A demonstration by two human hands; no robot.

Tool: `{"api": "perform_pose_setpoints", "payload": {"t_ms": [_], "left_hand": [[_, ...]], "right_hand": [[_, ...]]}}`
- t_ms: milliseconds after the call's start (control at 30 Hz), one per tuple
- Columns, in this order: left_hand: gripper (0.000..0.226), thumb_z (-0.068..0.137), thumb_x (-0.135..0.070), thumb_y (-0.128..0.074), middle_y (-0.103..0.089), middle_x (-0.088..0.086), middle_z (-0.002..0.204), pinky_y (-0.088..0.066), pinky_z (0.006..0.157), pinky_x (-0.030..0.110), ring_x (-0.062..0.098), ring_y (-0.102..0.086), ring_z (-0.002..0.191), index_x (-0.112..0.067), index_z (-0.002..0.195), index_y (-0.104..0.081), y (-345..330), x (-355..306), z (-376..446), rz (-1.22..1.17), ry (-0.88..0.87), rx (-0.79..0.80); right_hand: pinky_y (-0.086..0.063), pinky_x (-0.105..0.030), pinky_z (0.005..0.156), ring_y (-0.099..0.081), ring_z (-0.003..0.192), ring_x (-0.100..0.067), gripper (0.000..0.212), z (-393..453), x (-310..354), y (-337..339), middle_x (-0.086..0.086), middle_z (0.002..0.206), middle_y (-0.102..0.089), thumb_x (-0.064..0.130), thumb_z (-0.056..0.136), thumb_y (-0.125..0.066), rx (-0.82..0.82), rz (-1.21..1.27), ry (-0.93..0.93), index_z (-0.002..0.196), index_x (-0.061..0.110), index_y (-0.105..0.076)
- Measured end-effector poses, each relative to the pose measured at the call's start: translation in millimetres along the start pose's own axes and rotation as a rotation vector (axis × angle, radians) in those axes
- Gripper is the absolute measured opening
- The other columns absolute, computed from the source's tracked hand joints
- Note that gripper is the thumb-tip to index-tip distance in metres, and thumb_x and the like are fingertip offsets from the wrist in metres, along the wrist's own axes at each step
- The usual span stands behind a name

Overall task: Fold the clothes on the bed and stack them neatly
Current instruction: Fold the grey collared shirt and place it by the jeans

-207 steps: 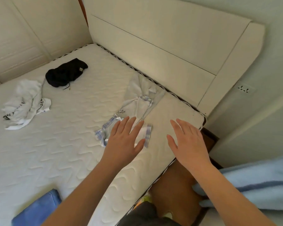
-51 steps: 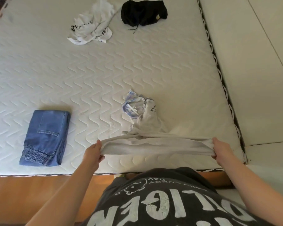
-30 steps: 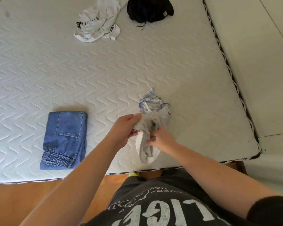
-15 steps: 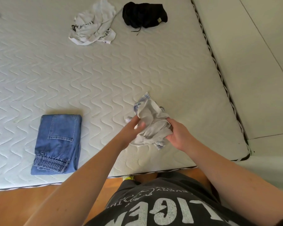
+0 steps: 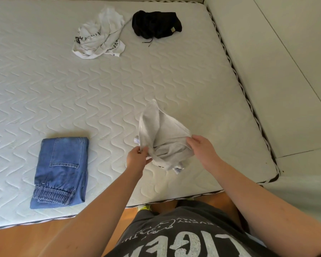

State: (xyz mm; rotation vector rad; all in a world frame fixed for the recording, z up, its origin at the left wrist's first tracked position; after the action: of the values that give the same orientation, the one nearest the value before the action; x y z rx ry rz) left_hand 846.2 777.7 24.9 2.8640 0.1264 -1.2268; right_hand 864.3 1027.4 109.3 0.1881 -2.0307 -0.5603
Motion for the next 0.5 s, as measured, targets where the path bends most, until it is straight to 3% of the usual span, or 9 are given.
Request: {"api": "perform_pose_setpoints", "payload": {"t_ms": [100,200,300,367,433,500], "left_hand": [[0.022,0.100,-0.029,-0.054,-0.068,0.011,0.087,-0.061,0.078,0.040,0.018,-0.070,0.079,-0.018,0.083,-0.063,30.0,-30.1,5.4,0.246,-0.180,-0.151],[0.015,0.102,-0.027,-0.049,-0.069,0.005,0.093,-0.062,0.071,0.037,0.015,-0.071,0.072,-0.026,0.095,-0.062,55.3,-58.6,12.8,0.304,-0.276,-0.218],[0.019,0.102,-0.020,-0.045,-0.065,0.003,0.086,-0.063,0.067,0.041,0.018,-0.068,0.068,-0.024,0.094,-0.062,75.7,-84.7,19.7,0.356,-0.338,-0.259],[0.020,0.101,-0.019,-0.045,-0.062,0.001,0.081,-0.062,0.069,0.047,0.021,-0.064,0.071,-0.022,0.092,-0.062,88.7,-98.6,24.7,0.373,-0.343,-0.283],[0.019,0.102,-0.023,-0.043,-0.059,0.004,0.082,-0.061,0.071,0.049,0.027,-0.059,0.076,-0.019,0.096,-0.060,96.3,-109.6,28.3,0.367,-0.323,-0.294],[0.019,0.104,-0.025,-0.039,-0.056,0.001,0.089,-0.059,0.068,0.042,0.024,-0.055,0.084,-0.021,0.103,-0.058,94.2,-114.7,29.2,0.279,-0.264,-0.259]], "right_hand": [[-0.023,-0.031,0.054,-0.029,0.053,-0.017,0.037,6.4,3.2,22.6,-0.005,0.056,-0.031,0.019,0.084,-0.058,-0.163,-0.171,0.064,0.053,0.015,-0.039],[-0.028,-0.032,0.055,-0.047,0.063,-0.025,0.032,14.9,-1.8,38.8,-0.007,0.060,-0.048,0.022,0.095,-0.050,-0.226,-0.274,0.000,0.066,0.008,-0.050],[-0.046,-0.033,0.063,-0.070,0.079,-0.030,0.029,22.8,-9.3,52.9,-0.009,0.077,-0.064,0.024,0.102,-0.039,-0.251,-0.033,-0.090,0.088,0.005,-0.054],[-0.058,-0.039,0.072,-0.071,0.088,-0.034,0.033,28.1,-15.8,64.7,-0.020,0.097,-0.066,0.026,0.103,-0.039,-0.296,0.208,-0.159,0.101,-0.003,-0.055],[-0.059,-0.036,0.069,-0.068,0.094,-0.033,0.034,33.8,-19.0,77.9,-0.022,0.108,-0.064,0.029,0.101,-0.044,-0.332,0.312,-0.205,0.103,-0.002,-0.056],[-0.058,-0.029,0.062,-0.067,0.093,-0.027,0.033,39.7,-17.9,85.1,-0.018,0.108,-0.064,0.032,0.099,-0.051,-0.309,0.368,-0.214,0.102,0.001,-0.057]]}}
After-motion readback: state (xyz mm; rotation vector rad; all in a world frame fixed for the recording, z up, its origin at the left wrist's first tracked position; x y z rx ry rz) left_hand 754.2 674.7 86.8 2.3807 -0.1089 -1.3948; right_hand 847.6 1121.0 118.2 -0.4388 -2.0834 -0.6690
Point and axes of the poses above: each hand's wrist, its own z-axis towards the middle knuckle, its own y-axis out of the back of the hand, x = y × z, the point moved 7 cm from there along z, towards the middle knuckle
